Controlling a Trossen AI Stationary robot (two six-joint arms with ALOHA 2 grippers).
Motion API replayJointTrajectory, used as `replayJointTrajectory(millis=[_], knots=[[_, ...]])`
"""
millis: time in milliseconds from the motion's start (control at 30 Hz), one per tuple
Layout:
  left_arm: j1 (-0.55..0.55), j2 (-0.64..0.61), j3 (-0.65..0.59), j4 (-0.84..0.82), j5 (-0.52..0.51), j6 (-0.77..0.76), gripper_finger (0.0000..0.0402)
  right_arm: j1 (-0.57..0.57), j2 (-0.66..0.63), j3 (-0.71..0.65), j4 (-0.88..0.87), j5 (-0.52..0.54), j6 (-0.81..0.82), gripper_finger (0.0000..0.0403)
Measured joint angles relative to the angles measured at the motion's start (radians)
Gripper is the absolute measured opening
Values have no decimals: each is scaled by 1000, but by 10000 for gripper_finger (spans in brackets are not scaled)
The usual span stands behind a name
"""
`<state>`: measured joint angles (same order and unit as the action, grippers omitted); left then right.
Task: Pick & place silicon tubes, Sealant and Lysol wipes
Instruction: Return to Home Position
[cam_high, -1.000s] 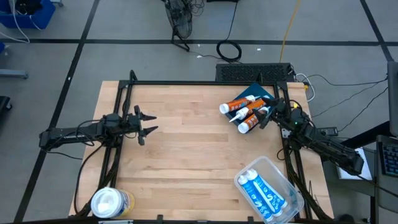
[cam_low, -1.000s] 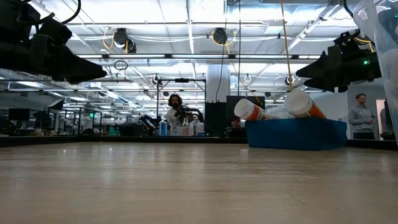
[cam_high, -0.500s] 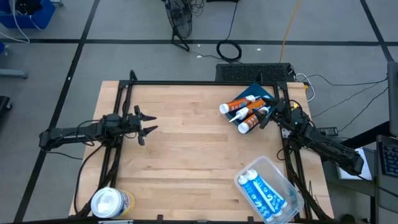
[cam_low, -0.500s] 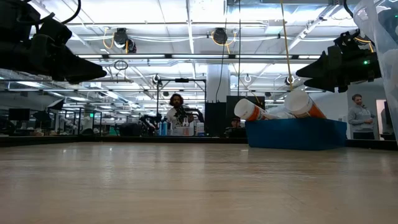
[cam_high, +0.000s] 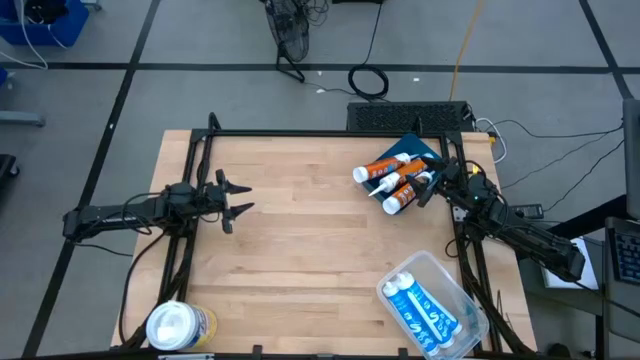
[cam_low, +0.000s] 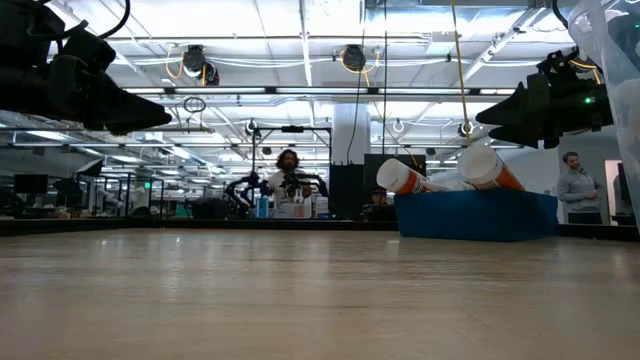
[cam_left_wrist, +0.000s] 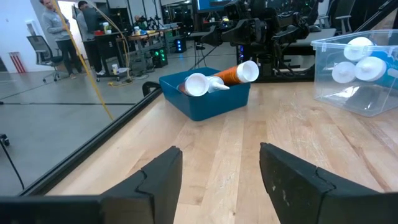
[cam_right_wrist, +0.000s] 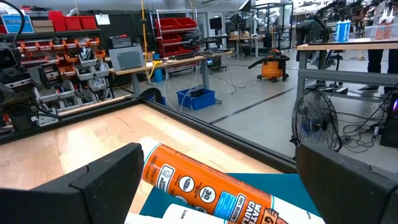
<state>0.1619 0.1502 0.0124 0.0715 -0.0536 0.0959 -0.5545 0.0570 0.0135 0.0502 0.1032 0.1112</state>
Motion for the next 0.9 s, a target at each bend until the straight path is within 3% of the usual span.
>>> replayJointTrajectory(millis=[633,900], knots=[[0,0,0,0,0,0,191,0,0,0,0,0,0,393],[0,0,0,0,0,0,205,0,0,0,0,0,0,393]])
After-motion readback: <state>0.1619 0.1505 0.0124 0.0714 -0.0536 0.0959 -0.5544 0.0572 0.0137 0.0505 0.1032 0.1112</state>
